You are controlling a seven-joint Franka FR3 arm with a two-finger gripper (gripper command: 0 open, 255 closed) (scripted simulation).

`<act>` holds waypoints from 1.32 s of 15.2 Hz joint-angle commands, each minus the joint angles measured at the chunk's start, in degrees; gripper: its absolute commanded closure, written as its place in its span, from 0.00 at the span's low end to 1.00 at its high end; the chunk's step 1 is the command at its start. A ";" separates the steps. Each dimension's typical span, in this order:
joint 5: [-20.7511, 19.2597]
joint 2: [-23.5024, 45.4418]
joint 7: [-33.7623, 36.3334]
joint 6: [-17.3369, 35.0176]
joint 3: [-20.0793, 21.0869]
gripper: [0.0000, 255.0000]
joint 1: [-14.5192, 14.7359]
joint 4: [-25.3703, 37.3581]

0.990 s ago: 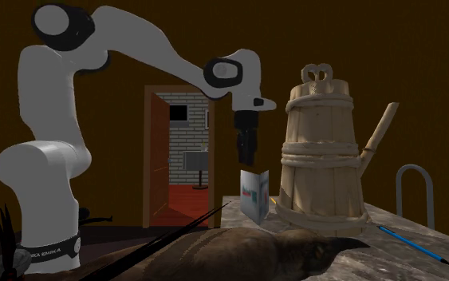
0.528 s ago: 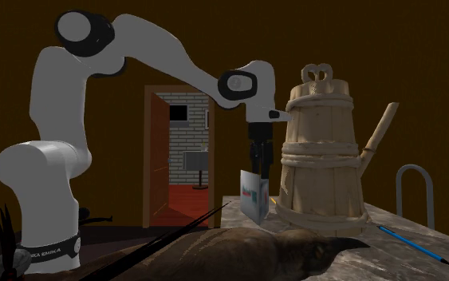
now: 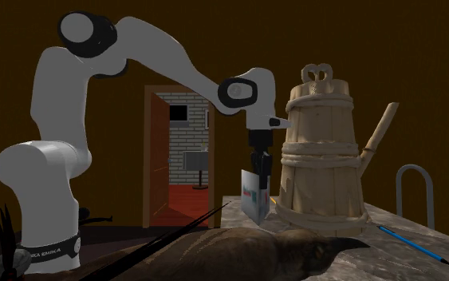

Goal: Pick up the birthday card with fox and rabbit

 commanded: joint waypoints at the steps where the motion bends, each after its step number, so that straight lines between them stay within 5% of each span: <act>1: 0.02 0.06 -0.01 0.05 0.02 1.00 0.01 -0.11; 7: 0.02 0.10 0.02 0.08 0.03 1.00 0.04 -0.11; 20: -0.37 -2.47 0.51 -9.51 0.01 1.00 0.05 6.93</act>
